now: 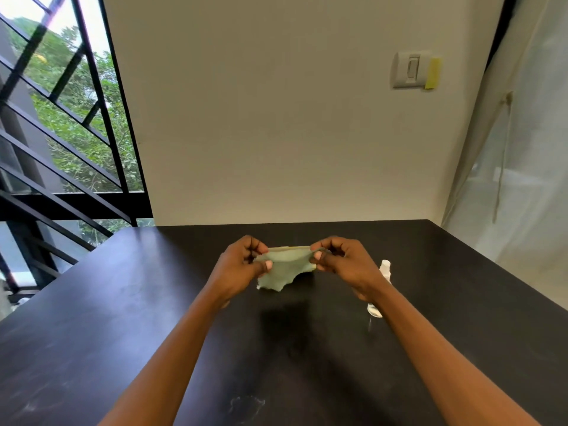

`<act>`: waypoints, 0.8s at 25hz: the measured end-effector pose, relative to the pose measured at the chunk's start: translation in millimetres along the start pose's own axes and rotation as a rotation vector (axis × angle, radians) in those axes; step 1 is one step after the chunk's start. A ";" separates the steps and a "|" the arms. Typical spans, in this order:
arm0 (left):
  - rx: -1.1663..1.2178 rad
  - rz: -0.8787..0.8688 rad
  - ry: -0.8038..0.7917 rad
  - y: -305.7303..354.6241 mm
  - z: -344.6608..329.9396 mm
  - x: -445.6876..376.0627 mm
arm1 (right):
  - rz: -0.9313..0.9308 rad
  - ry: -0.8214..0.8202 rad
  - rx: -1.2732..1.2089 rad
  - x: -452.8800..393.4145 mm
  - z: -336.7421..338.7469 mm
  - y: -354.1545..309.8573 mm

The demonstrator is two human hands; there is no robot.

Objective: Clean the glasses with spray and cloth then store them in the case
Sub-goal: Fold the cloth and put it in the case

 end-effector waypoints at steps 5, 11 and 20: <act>-0.366 0.020 -0.244 -38.2 -31.5 42.5 | -0.185 -0.242 0.264 43.3 3.5 49.1; -0.391 0.030 -0.297 -59.6 -43.5 83.0 | -0.232 -0.327 0.385 78.5 3.3 68.1; -0.374 0.071 -0.277 -59.0 -31.2 87.0 | -0.220 -0.247 0.249 89.5 -3.1 68.6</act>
Point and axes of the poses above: each hand's wrist, its own x-axis away from the middle knuckle, its own z-axis out of the back of the hand, y = z × x, the point moved 3 cm from there along -x, towards the middle knuckle, and after that the axes turned 6 degrees about -x, right-handed, at the moved point
